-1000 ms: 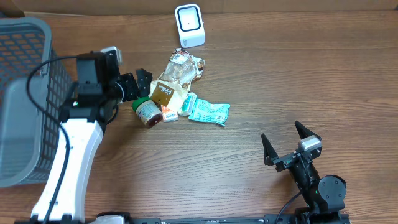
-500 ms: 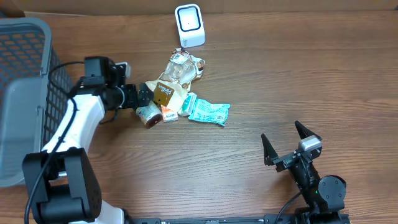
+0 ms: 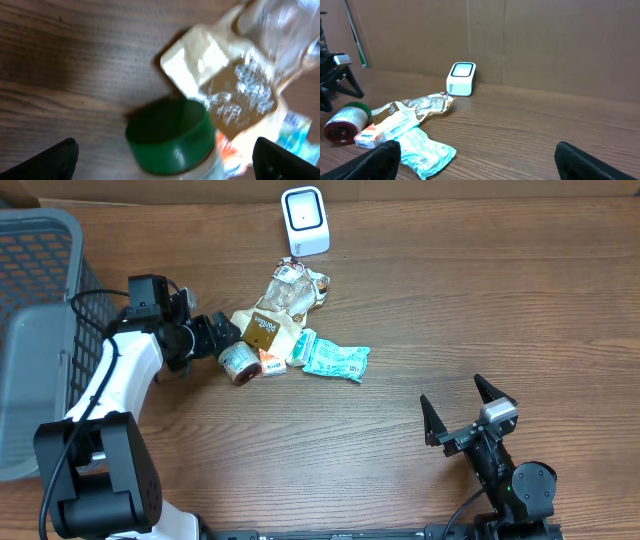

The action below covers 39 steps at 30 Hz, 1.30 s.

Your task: Scan the item barcode

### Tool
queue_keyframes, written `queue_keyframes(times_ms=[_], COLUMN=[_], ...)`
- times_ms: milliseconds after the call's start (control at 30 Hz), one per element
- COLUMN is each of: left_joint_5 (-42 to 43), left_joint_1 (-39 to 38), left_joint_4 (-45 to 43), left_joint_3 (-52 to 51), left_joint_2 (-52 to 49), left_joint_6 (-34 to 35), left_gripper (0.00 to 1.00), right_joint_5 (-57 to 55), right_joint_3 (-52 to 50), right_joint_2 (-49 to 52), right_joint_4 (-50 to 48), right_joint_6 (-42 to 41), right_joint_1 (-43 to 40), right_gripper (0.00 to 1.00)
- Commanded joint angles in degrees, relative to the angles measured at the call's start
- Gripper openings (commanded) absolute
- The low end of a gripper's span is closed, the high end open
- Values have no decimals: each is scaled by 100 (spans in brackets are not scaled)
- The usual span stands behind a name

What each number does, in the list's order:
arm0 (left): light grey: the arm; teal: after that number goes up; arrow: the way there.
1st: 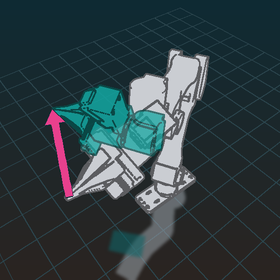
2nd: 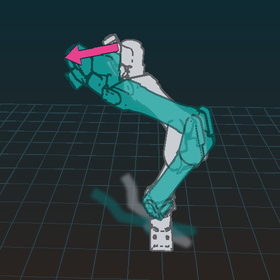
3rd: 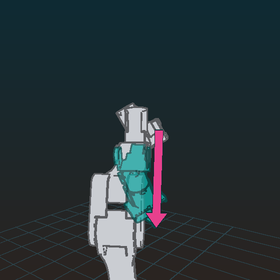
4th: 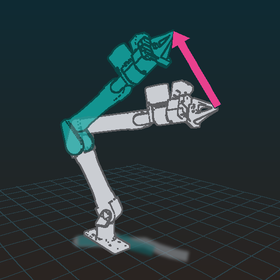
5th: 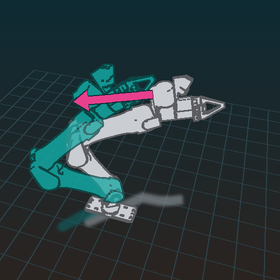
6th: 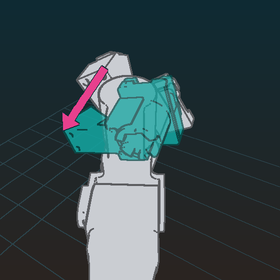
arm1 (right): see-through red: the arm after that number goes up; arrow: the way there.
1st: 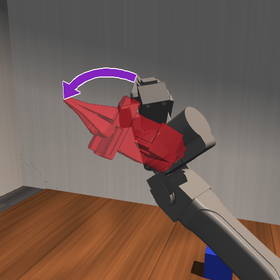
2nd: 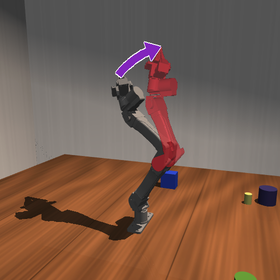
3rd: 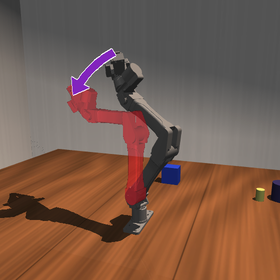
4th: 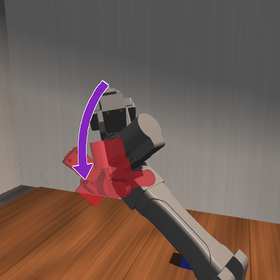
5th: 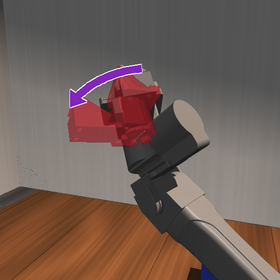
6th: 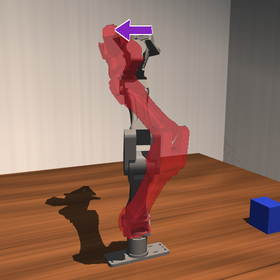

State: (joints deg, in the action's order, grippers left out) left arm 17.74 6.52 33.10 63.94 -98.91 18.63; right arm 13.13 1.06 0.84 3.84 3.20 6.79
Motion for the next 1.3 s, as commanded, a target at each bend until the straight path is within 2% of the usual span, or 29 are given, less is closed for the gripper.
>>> queue_keyframes(times_ms=[0,133,233,467,633,800,1033,1267], left_joint_5=[-468,-673,-704,-918,-1222,-1150,-1001,-914], left_joint_1=[-85,-203,-341,-566,-654,-658,-667,-667], left_joint_4=[-155,-197,-195,-391,-422,-444,-437,-555], left_joint_3=[-146,-297,-341,-343,-343,-343,-343,-339], left_joint_2=[-74,-74,-74,-74,-127,-293,-667,-686], left_joint_6=[1176,1539,1620,2015,2061,2061,2057,2022], left_gripper=[94,92,82,74,68,54,54,47], right_joint_5=[0,0,0,0,0,0,0,0], right_joint_3=[-61,-61,-61,-61,-61,-61,-61,-61], right_joint_2=[-68,-68,-68,-68,-68,-68,-68,-68], right_joint_4=[-39,-39,-39,-39,-39,-39,-39,-39], right_joint_6=[-13,-13,-13,-13,-13,-13,-13,-13], right_joint_1=[-4,-7,-4,-4,-4,-4,-4,-4], right_gripper=[100,100,100,100,100,100,100,100])
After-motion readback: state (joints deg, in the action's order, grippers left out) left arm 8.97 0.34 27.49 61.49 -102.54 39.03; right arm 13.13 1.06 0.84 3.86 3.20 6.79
